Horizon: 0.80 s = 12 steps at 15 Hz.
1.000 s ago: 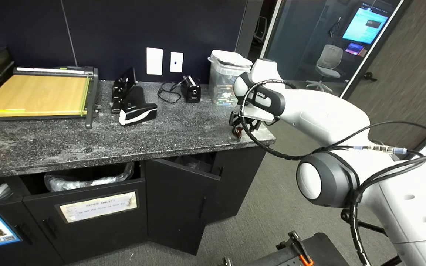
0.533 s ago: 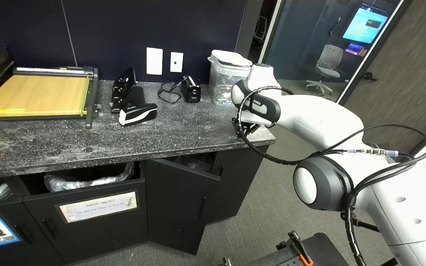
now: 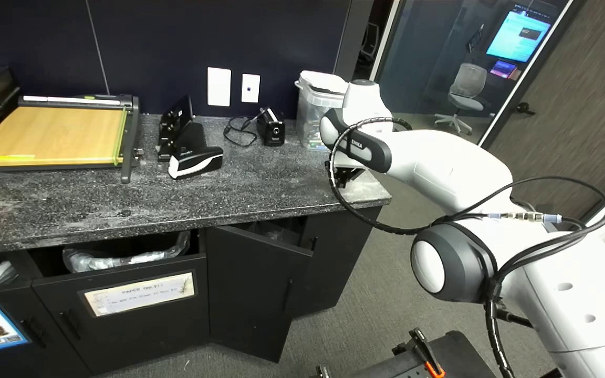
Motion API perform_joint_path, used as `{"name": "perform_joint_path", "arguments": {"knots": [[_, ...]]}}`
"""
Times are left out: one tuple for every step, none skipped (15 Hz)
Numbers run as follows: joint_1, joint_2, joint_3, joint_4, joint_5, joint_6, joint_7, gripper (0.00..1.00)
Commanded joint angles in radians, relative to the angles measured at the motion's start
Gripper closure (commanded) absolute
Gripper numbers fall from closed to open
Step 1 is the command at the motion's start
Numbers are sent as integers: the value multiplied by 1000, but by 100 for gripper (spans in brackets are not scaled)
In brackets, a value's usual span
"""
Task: Move the staple remover to the left
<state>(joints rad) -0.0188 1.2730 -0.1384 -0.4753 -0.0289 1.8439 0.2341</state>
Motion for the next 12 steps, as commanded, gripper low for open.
{"name": "perform_joint_path", "arguments": {"knots": [[62,-13,41,118,-17,-124,-74,96],[99,-83,52,10,-15,-106,-87,96],[126,-89,63,20,-15,-133,-93,96],[158,-91,76,14,-13,-151,-91,96],[186,-96,87,10,-12,-174,-89,96],[208,-83,97,6,-11,-175,-91,96],[230,-77,101,3,-12,-180,-84,96],[244,-62,105,-1,-14,-168,-88,96],[252,-3,108,87,-13,-210,-92,96],[251,21,110,104,-12,-213,-102,96],[254,16,108,75,-13,-201,-101,96],[251,10,104,41,-15,-174,-100,96]]}}
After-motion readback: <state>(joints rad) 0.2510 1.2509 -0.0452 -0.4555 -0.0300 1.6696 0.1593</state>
